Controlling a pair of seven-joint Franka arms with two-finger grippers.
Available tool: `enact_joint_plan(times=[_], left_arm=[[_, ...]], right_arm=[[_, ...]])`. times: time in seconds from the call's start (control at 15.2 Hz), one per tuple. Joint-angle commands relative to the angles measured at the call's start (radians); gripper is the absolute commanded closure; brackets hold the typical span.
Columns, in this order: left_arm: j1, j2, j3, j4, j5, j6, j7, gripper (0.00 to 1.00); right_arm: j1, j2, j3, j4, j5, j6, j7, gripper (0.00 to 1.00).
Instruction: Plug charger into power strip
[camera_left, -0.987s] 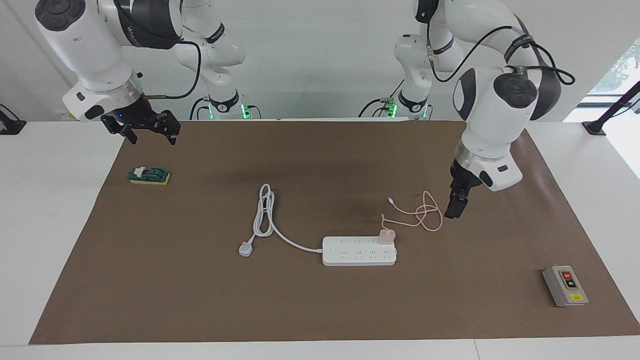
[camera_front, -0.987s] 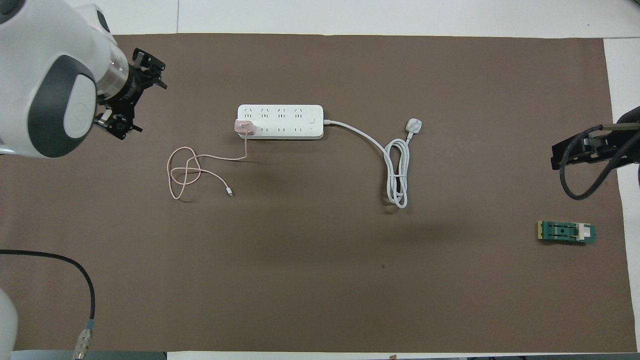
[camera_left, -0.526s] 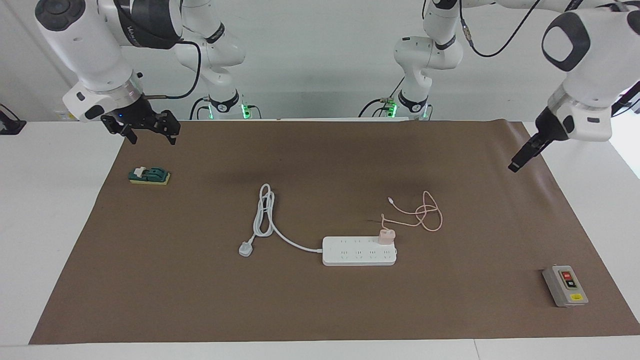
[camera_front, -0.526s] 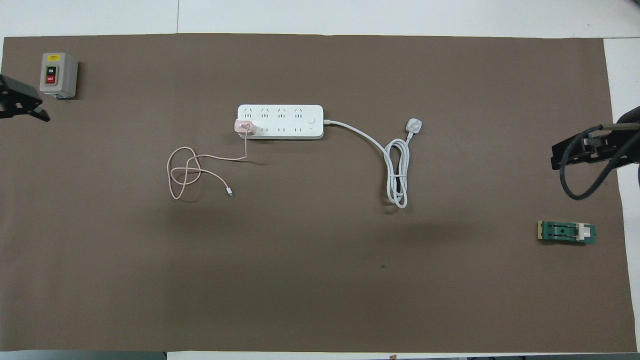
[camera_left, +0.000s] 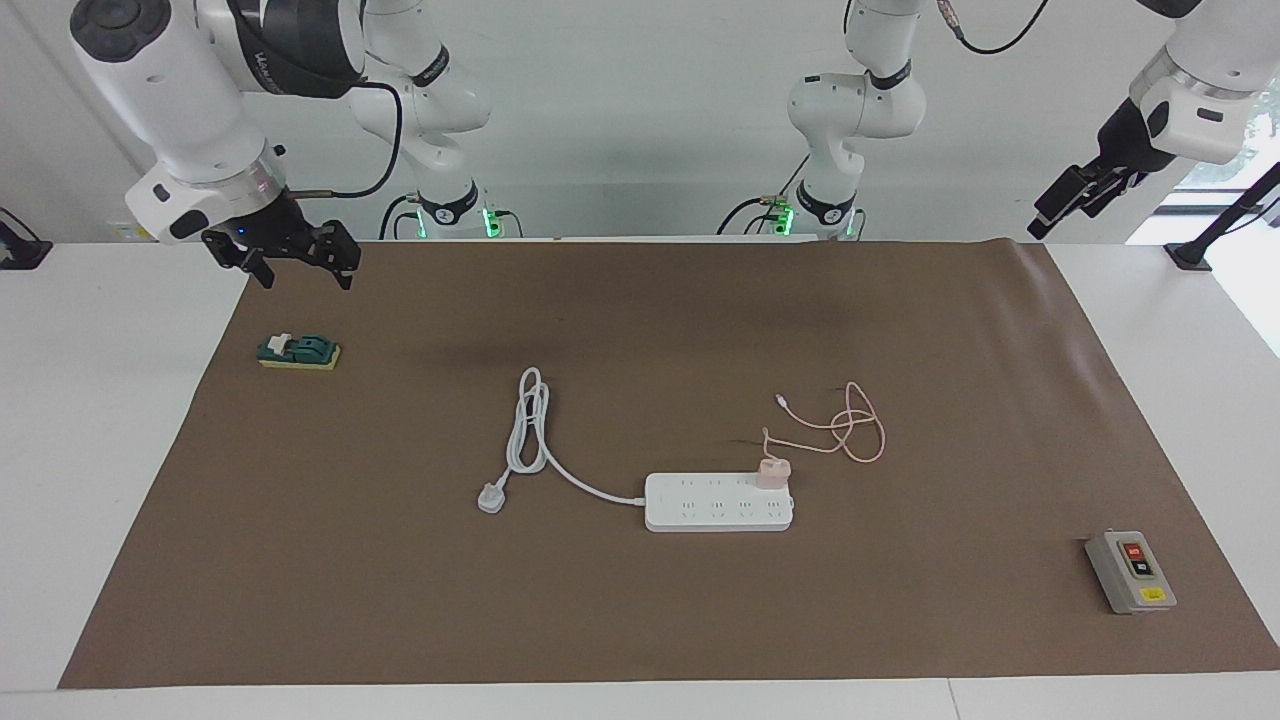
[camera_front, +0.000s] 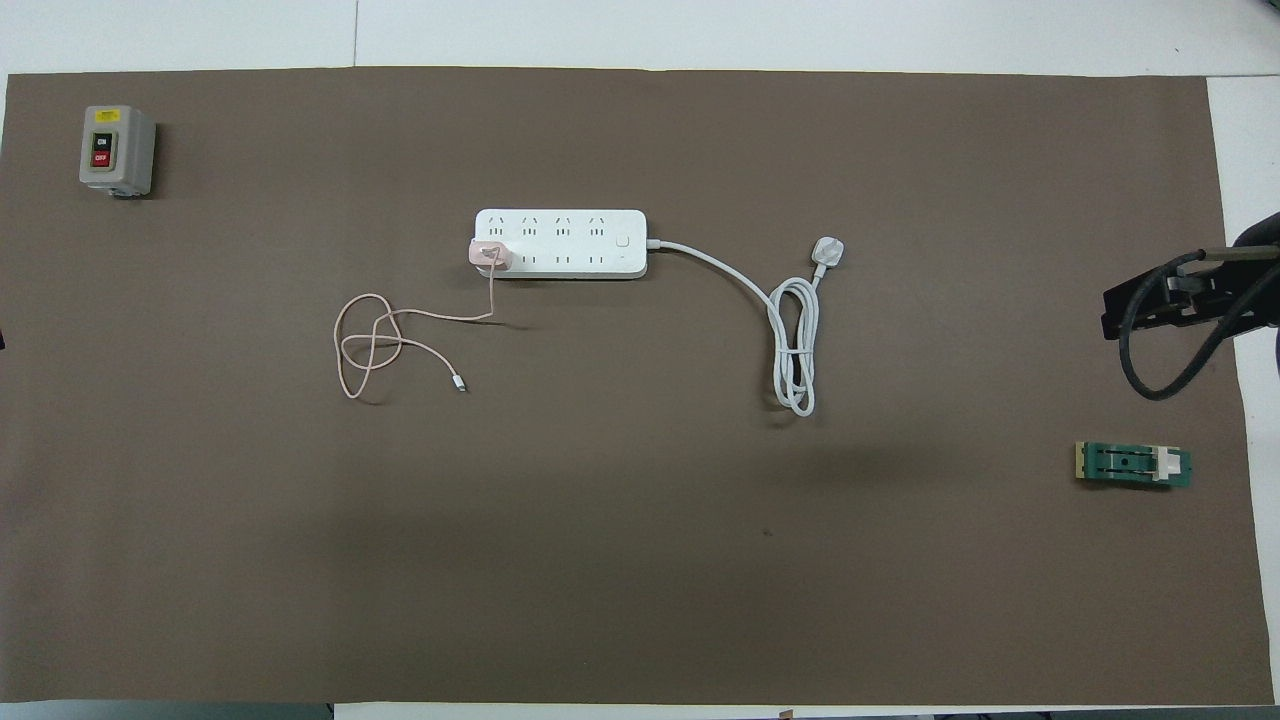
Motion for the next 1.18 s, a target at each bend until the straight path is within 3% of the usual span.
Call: enact_joint_plan(times=[0.0,0.39,0.66,0.92,1.12], left_arm=[[-0.021,-0.022,-0.015,-0.032,0.014,0.000,0.009,0.00],[-0.018,-0.020,-0.027,-0.034,0.019,0.038,0.041,0.00],[0.014,-0.038,-0.038,-0.071,0.016,0.060,0.174,0.00],[0.239,-0.026,-0.294,-0.100,0.016,0.069,0.179,0.00],[0.241,-0.028,-0.297,-0.106,0.017,0.074,0.179,0.00]], right_arm=[[-0.008,-0.007,0.004,0.006,0.020,-0.019,-0.016,0.00],[-0.009,-0.007,0.004,0.006,0.020,-0.019,-0.014,0.00],[-0.009,-0.007,0.004,0.006,0.020,-0.019,-0.014,0.00],[-0.008,-0.007,0.004,0.006,0.020,-0.019,-0.014,0.00],[-0.008,-0.007,0.004,0.006,0.020,-0.019,-0.014,0.00]])
